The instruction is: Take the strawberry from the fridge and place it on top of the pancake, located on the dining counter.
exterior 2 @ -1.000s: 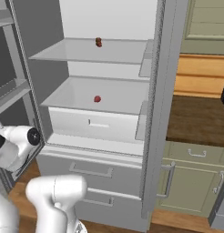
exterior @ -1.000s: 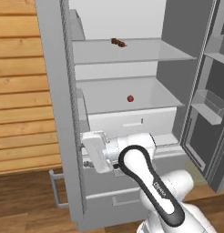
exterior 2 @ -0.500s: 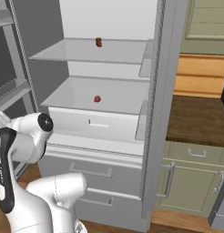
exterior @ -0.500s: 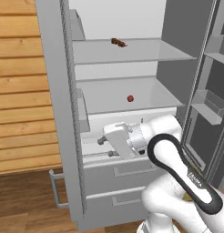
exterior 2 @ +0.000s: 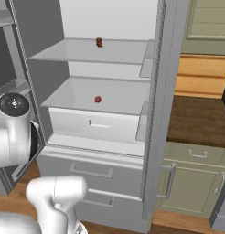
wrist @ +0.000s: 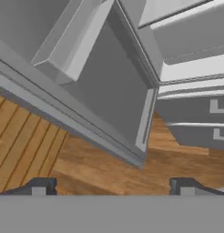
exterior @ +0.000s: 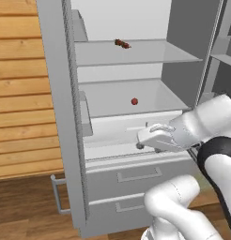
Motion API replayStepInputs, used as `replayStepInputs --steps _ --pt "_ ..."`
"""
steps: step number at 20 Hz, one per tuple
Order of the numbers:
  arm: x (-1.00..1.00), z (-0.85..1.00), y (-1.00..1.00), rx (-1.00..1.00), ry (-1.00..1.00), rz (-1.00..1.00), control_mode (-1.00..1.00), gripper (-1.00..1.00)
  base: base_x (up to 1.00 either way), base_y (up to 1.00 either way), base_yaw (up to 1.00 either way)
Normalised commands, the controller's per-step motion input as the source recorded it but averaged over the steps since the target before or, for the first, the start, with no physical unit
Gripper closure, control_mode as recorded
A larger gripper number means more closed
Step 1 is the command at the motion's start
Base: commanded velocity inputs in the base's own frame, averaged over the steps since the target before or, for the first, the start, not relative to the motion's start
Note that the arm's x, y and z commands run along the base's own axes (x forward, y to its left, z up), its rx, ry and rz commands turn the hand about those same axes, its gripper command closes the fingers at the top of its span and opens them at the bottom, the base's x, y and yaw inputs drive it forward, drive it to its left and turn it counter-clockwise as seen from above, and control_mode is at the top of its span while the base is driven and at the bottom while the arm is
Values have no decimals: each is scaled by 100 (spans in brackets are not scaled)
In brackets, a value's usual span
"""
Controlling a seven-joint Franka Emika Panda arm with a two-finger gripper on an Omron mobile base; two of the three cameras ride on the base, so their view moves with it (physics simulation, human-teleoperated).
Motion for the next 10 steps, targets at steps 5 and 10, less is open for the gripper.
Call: replayStepInputs --steps 5,10 --pt "-64 0 -52 -26 -19 -19 -100 -100 0 0 0" --pt "-20 -10 -72 -19 -1 -8 -100 -100 0 0 0"
